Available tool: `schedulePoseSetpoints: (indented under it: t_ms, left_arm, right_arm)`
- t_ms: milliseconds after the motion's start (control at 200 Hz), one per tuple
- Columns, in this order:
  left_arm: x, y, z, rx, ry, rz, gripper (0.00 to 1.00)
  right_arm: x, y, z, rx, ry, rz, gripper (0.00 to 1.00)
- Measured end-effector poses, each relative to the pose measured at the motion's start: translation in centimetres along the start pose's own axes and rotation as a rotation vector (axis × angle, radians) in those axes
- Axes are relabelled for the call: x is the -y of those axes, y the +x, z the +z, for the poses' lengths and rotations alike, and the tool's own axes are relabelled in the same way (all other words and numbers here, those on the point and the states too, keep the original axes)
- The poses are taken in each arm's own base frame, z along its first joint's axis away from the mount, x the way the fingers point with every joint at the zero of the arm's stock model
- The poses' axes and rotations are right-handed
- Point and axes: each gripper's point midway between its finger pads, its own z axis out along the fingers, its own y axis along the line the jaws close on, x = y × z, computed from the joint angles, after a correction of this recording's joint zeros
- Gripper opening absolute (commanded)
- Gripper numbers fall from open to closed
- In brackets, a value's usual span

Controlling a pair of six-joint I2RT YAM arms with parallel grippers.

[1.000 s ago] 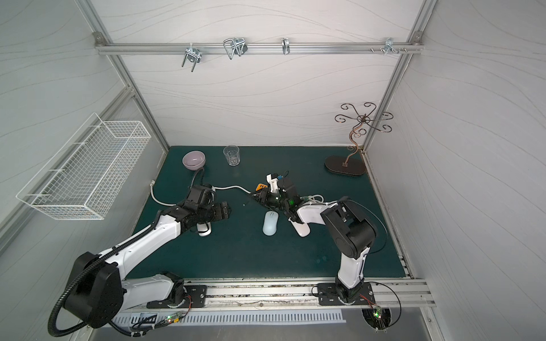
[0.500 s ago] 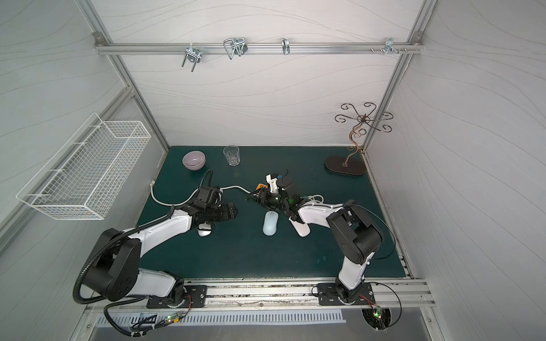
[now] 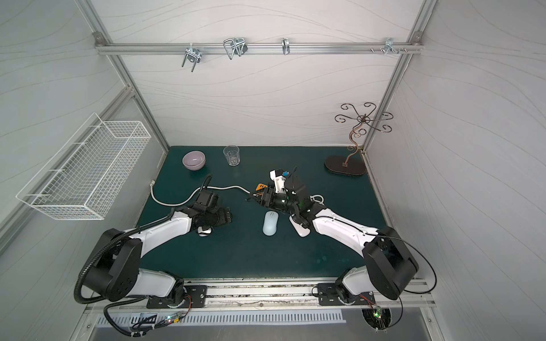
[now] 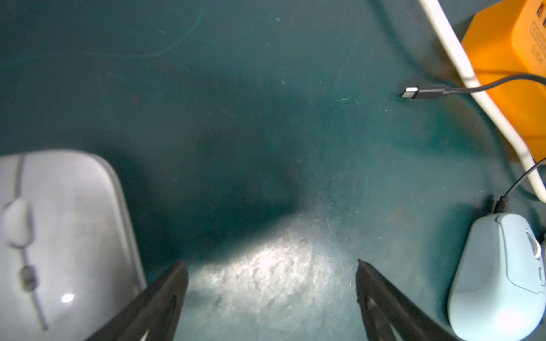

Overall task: Unplug the wireless mouse
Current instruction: Adjust the mouse at the center of the board.

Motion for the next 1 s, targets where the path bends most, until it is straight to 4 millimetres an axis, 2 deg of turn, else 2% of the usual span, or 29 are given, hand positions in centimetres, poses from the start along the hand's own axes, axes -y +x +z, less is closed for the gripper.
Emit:
schedulePoseSetpoints:
  t_ms: [370,740,880,951,1001]
  left_arm:
    - [-3.5,1.2,-0.9,-0.020,-0.073,-0.056,0.94]
    - [-4.5,1.3,-1.6,-0.012,-0.109,-0.055,0.94]
    - [-3.2,1.2,-1.7,-0.019,-0.040,-0.032,0.87]
    - [-1.4,1.2,-1.9,-0.016,0.036,0.013,0.90]
    - [0.7,1.4,-2.2,-0.006,0.102,0.085,0.94]
  right_arm:
    - [0.3,0.1,-1.6,0.022,0.056,-0.041,0.60]
    - [0.7,0.1,-1.8,0.025,0.081,-0.058,0.60]
    - [1.3,0.2,-2.3,0.029,0.124,-0.081,0.56]
    - [1.9,0.1,-3.1,0.043,0.172,-0.098,0.55]
    - [2.5,0.0,-3.9,0.059,0.206,-0.109,0.55]
